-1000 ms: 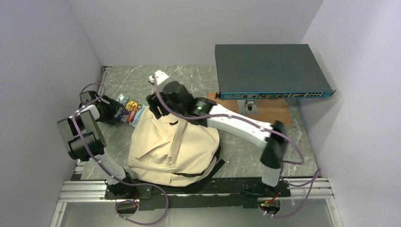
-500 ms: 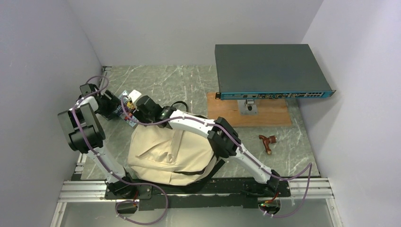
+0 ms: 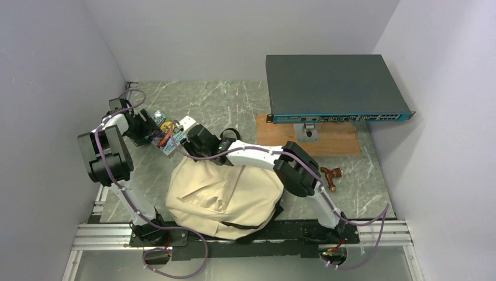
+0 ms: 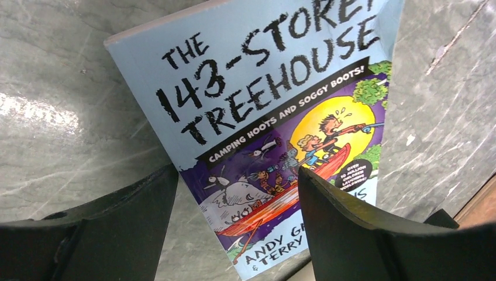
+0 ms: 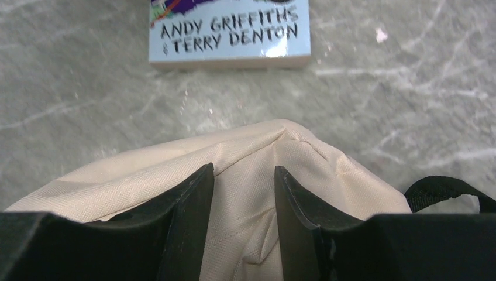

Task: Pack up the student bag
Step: Move the student bag to the center of the board, then pick up the book from the center of the board.

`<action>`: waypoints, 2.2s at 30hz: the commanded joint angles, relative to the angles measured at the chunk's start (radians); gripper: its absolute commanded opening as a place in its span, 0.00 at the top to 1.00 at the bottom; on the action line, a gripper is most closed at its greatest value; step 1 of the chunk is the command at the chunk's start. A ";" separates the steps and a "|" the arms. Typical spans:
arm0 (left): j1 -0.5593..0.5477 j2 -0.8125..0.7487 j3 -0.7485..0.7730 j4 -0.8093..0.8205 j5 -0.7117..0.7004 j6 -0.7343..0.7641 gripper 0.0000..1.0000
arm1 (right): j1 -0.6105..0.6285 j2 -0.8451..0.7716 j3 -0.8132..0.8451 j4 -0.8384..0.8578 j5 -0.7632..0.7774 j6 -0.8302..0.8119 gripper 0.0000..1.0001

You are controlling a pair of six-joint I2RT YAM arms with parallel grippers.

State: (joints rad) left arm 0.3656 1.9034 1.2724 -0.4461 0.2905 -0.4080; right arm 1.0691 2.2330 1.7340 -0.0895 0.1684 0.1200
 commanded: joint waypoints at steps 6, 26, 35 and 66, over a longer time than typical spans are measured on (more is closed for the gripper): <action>0.003 0.014 0.025 -0.003 0.060 0.012 0.18 | -0.031 0.059 0.145 -0.191 0.022 -0.001 0.43; 0.055 -0.071 -0.125 0.028 0.184 -0.123 0.06 | -0.170 0.433 0.665 -0.086 -0.254 0.061 0.03; 0.059 -0.052 -0.181 -0.010 0.204 -0.220 0.06 | -0.178 0.460 0.636 -0.025 -0.403 0.242 0.28; 0.025 -0.210 -0.356 0.125 0.148 -0.330 0.12 | -0.293 0.429 0.365 0.163 -0.773 0.772 1.00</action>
State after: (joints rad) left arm 0.3782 1.7481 0.9840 -0.3313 0.5228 -0.6601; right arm 0.7765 2.6736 2.1624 0.0536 -0.5014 0.7132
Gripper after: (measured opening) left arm 0.875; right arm 0.194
